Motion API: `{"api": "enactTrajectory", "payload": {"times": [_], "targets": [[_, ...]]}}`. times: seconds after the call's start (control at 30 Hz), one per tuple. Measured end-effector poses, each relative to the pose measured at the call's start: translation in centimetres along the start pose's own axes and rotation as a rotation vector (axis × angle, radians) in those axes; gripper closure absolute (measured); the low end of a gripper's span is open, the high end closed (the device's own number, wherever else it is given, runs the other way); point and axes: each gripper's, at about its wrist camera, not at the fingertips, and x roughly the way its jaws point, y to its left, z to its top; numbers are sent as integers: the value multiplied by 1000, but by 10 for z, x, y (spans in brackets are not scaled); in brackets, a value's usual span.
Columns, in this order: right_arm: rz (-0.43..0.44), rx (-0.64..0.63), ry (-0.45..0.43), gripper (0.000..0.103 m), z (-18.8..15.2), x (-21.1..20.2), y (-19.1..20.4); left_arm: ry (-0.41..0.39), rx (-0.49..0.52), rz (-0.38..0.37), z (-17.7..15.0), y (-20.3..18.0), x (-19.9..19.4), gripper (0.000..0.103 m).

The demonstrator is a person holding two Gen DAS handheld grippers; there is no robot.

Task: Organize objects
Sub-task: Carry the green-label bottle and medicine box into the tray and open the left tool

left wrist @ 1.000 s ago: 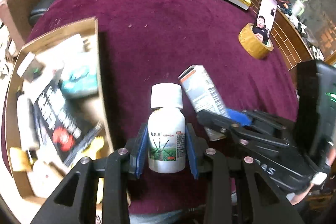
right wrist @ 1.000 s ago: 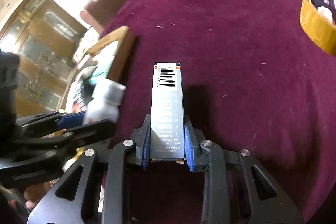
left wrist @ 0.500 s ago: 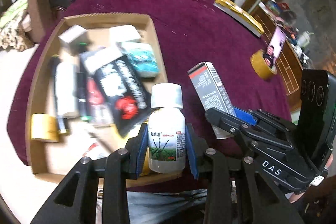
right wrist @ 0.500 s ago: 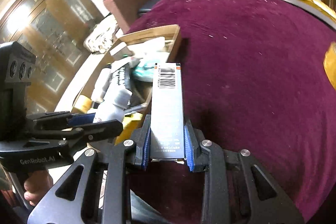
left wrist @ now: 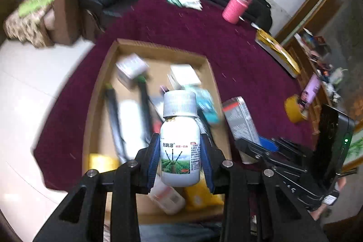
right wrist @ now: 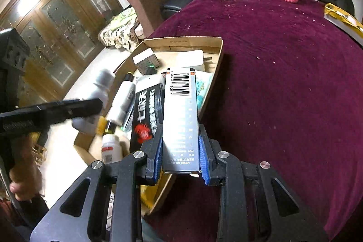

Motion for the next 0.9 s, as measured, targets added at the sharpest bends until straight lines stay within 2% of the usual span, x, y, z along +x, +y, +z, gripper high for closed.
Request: {"api": "enactTrajectory", "payload": {"times": [0.13, 0.43, 0.73, 0.9], "targets": [[2, -5, 11, 76, 15, 12, -2, 10, -28, 0, 19, 18, 9, 69], [14, 13, 20, 76, 51, 41, -8, 58, -7, 29, 57, 29, 54, 69], [12, 32, 39, 76, 77, 72, -12, 115, 66, 56, 84, 16, 90, 69], [4, 63, 53, 75, 85, 86, -20, 142, 76, 69, 87, 14, 104, 69]]}}
